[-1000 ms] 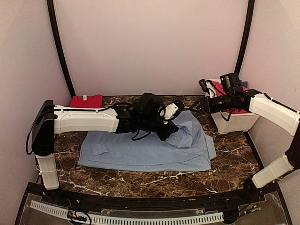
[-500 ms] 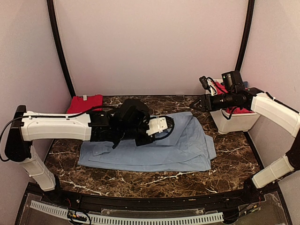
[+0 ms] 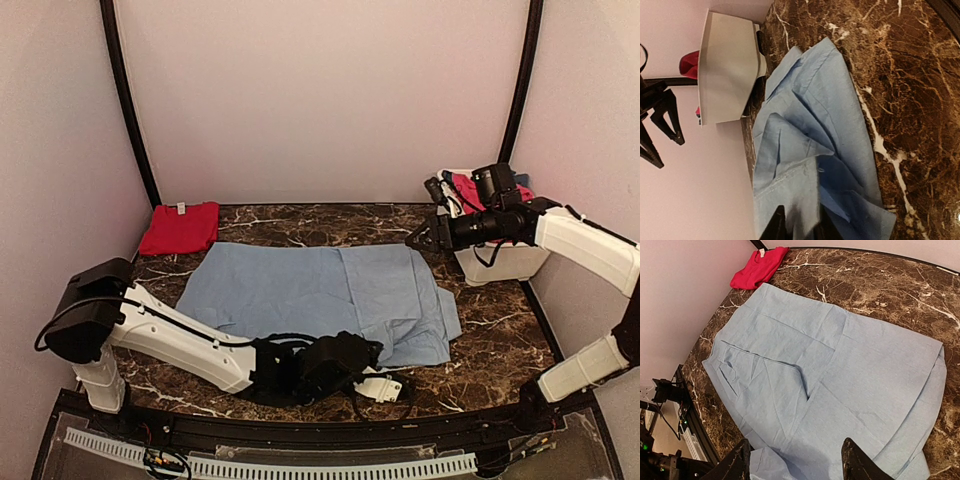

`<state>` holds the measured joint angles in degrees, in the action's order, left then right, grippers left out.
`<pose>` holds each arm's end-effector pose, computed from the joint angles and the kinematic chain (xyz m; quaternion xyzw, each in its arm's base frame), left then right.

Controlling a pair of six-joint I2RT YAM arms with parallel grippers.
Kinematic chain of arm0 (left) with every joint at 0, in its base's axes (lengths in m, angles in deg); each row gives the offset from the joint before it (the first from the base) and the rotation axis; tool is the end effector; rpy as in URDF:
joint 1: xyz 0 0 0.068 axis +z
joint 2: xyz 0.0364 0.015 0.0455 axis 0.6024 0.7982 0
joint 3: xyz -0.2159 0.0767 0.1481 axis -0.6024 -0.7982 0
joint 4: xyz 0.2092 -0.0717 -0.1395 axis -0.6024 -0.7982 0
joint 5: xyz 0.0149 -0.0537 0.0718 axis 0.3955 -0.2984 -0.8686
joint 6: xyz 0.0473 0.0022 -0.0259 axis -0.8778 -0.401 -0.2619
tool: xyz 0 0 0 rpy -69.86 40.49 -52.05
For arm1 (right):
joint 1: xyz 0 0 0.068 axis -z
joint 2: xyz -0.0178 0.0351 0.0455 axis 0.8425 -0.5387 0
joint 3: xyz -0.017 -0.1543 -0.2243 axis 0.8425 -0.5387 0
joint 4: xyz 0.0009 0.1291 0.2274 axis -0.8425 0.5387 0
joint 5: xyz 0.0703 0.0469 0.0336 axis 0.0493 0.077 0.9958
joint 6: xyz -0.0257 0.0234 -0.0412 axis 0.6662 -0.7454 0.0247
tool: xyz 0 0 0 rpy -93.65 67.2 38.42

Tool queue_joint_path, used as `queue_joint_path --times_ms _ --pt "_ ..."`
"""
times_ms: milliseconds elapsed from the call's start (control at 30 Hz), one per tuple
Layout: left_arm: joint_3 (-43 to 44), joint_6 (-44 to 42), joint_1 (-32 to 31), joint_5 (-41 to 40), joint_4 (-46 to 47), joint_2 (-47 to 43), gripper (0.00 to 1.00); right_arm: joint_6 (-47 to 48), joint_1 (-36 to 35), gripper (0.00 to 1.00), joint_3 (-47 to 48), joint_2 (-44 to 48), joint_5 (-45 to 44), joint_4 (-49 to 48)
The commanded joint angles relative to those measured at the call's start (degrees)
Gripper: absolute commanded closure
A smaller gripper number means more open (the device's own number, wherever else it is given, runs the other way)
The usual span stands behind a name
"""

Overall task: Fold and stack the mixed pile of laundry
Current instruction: Adjust the 1/3-folded shirt at the center of the board.

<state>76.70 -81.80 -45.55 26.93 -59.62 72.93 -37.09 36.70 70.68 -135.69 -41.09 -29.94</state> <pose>0.0711 -0.4043 0.1944 0.7285 0.3972 0.1234 0.5443 0.2684 0.1222 0.3012 -0.2061 0.8533 0.3548 0.3217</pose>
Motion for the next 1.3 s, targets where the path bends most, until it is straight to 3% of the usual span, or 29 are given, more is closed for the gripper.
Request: queue_joint_path --times_ms 0,200,400,600,733,867,1100,1267 --pt "4.1 -1.9 -3.3 -5.6 6.1 3.6 0.7 0.0 0.0 0.41 -2.1 1.9 1.6 -0.8" --pt "4.6 25.0 -4.7 5.4 -13.1 -5.3 0.49 0.2 -1.5 0.41 -4.6 3.3 2.4 0.2" --pt "-4.3 46.3 -2.2 12.9 -15.3 -19.4 0.22 1.3 -6.9 0.42 -5.7 5.5 -0.4 4.0" --pt "-11.3 68.0 13.3 21.4 -14.1 -30.6 0.21 -0.7 -16.5 0.45 -6.0 6.4 -6.6 9.2" --pt "-13.4 78.8 22.9 26.0 -14.6 -34.3 0.2 -5.9 -24.8 0.46 -6.5 6.7 -15.2 13.0" --pt "-11.2 82.8 25.1 27.9 -20.5 -31.0 0.22 -13.8 -29.0 0.47 -11.2 9.3 -17.8 10.9" --pt "-14.4 88.6 25.1 33.5 -13.9 -28.8 0.25 -24.4 -38.2 0.49 -18.7 10.0 -20.3 10.7" --pt "-14.0 88.4 25.0 34.0 -13.4 -27.5 0.27 -30.6 -39.2 0.53 -21.4 13.3 -25.1 16.8"
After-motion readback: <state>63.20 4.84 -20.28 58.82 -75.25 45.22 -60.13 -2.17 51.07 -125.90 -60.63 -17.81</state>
